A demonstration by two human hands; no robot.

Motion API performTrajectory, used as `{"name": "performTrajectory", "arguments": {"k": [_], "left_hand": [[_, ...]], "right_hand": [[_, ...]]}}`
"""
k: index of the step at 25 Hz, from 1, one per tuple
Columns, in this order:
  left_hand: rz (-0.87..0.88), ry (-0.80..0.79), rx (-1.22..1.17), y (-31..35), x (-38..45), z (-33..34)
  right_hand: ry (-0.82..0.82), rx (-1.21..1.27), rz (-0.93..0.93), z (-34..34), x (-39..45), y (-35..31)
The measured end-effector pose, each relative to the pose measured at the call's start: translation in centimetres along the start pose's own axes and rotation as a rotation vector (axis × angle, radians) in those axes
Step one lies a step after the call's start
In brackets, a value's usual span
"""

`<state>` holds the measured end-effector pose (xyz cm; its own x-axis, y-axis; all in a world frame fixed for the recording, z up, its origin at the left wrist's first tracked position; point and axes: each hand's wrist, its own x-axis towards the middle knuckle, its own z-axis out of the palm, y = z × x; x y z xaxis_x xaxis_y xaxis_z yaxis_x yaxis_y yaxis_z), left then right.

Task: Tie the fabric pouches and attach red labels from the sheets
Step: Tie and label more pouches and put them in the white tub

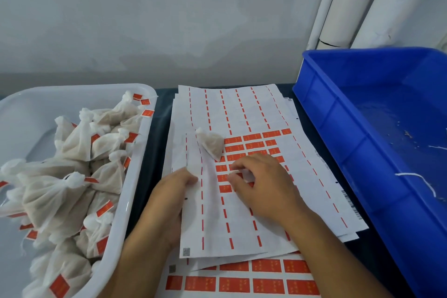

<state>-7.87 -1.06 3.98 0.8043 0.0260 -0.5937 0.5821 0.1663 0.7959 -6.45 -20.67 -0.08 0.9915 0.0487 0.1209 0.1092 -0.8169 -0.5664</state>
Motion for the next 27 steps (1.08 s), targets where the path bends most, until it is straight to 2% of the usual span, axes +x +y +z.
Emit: {"name": "performTrajectory", "arguments": {"k": [3,6,8,12,17,27], "left_hand": [[-0.056,-0.124,-0.115,0.4,-0.1,-0.3],[-0.005,-0.208,0.006,0.4,0.0,0.0],[0.007,-0.201,0.074,0.2,0.2,0.2],[-0.019,-0.165,0.037,-0.4,0.8,-0.1],[0.086,-0.103,0.082,-1.3,1.5,0.4],[0.208,-0.132,0.203,-2.0,1.4,1.1]], "right_hand": [[-0.055,0.015,-0.016,-0.3,-0.2,-0.3],[-0.070,0.004,-0.035,-0.5,-0.2,-0.8],[-0.065,0.019,-0.043,-0.8,-0.3,-1.1],[-0.048,0.087,-0.027,-2.0,-0.4,-1.3],[-0.115,0.085,-0.020,-2.7,-0.7,-1.6],[-0.082,0.113,-0.067,-2.3,-1.1,-2.3]]}}
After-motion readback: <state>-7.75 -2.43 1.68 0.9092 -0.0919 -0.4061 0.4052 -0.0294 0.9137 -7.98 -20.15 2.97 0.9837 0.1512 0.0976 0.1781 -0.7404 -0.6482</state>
